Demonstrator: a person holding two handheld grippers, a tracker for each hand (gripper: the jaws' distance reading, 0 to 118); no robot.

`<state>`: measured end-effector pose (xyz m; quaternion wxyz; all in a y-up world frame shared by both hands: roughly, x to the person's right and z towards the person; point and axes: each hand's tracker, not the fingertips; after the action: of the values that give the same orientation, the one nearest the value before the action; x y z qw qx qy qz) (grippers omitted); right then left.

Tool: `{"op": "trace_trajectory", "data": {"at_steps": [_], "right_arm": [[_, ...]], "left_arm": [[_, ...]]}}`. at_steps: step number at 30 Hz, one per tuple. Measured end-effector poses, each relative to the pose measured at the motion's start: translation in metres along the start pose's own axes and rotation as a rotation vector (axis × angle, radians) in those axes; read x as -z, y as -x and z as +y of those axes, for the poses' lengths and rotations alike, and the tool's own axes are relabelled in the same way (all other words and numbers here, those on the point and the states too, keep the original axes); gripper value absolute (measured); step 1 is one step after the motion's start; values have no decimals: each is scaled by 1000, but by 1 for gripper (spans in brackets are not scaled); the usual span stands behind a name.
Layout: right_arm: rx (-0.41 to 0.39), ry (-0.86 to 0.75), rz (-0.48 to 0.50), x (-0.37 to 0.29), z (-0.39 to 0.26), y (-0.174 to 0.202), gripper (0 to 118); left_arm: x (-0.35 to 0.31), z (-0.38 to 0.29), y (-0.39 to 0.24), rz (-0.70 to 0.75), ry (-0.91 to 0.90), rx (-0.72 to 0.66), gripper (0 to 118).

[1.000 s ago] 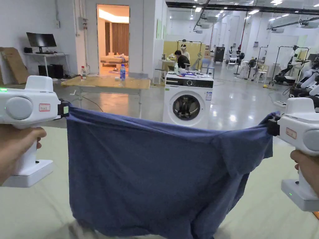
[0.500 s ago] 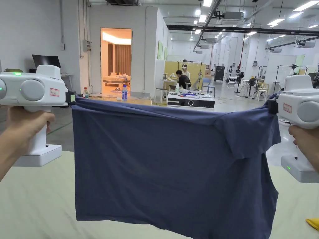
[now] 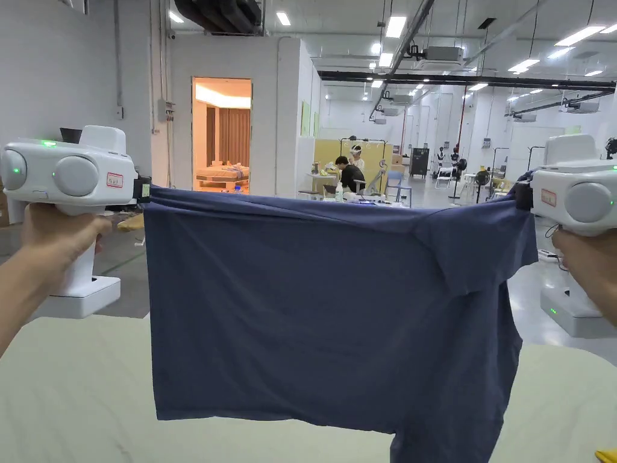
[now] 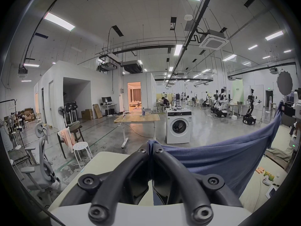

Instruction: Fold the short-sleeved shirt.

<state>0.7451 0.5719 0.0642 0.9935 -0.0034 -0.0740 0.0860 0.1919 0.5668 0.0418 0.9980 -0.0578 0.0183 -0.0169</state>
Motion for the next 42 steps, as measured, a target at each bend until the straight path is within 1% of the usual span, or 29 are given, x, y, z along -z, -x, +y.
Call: {"op": "trace_trajectory", "data": {"at_steps": [5,8,11,14,17,20,23,26,32,37,40,42], "right_arm": [[-2,61,14,-5,-50,5,2],[-23,104,27,-19,-83,13,2],[-68,126,31,-43,-112,21,2],[-73,153,35,-67,-132,22,2],[-105,163,44,-99,-147,25,2],[-117,168,50,-128,-161,22,2],[-98,173,60,-163,-169,16,2],[-61,170,72,-198,-173,9,2],[-34,193,82,-256,-194,9,2],[-19,281,82,-287,-233,13,2],[-16,344,78,-294,-264,17,2],[-1,412,96,-293,-289,20,2]], "left_arm": [[4,-43,2,-8,41,2,0],[0,-78,4,-12,70,-6,0],[-20,-117,7,-25,96,-20,0],[-46,-153,9,-32,106,-31,0],[-75,-185,12,-33,115,-31,0],[-111,-208,17,-40,110,-42,0],[-149,-221,21,-50,100,-55,0],[-181,-232,25,-47,99,-62,0],[-227,-259,30,-52,132,-89,0],[-249,-293,31,-60,209,-110,0],[-256,-321,26,-58,291,-78,0],[-256,-345,22,-53,355,-77,0]]}}
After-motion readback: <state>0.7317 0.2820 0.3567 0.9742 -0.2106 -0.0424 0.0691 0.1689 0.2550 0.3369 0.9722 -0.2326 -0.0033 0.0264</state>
